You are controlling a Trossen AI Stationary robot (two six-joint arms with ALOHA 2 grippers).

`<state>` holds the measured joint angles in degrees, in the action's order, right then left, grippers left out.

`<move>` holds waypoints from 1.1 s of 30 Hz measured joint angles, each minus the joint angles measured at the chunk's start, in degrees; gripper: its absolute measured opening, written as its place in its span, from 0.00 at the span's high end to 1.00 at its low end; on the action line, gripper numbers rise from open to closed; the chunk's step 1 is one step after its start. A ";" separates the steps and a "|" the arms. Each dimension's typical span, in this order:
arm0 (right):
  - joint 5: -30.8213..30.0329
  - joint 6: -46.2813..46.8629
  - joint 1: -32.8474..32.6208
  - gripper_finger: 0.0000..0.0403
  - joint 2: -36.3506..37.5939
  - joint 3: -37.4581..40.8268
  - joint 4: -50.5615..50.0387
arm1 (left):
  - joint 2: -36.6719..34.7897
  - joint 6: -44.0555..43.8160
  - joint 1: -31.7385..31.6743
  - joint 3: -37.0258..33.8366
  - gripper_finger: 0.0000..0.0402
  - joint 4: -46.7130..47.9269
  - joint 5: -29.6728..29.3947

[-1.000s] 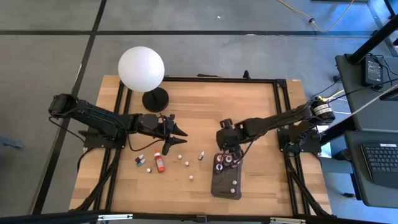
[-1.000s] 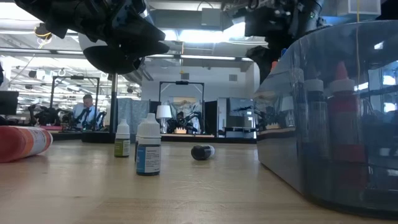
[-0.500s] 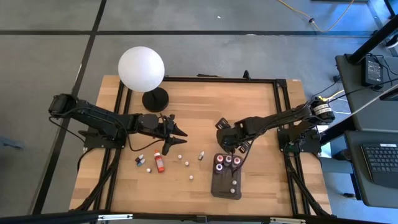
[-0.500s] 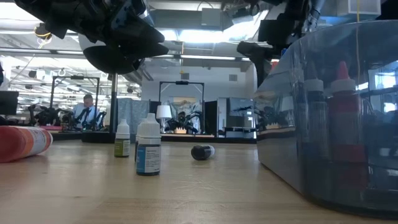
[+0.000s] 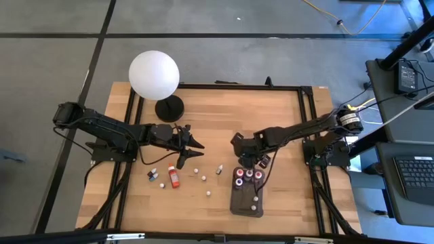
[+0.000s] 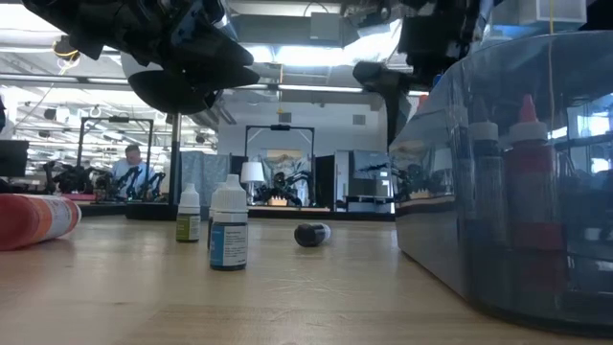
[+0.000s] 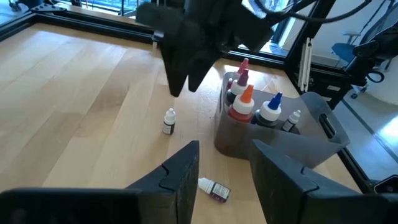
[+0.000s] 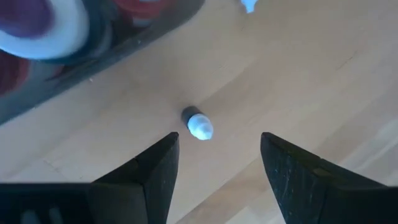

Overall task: Pick & Place food coloring
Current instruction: Put the small food coloring bottle into the black bin

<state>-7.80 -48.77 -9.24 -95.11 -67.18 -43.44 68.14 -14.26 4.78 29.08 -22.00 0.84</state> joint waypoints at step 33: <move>6.01 -1.55 3.41 0.61 -7.71 0.04 2.31 | 0.00 0.00 0.00 0.00 0.66 2.56 0.00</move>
<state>-1.79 -50.32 -5.82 -102.81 -67.13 -41.13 68.14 -14.26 4.78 29.08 -19.44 0.84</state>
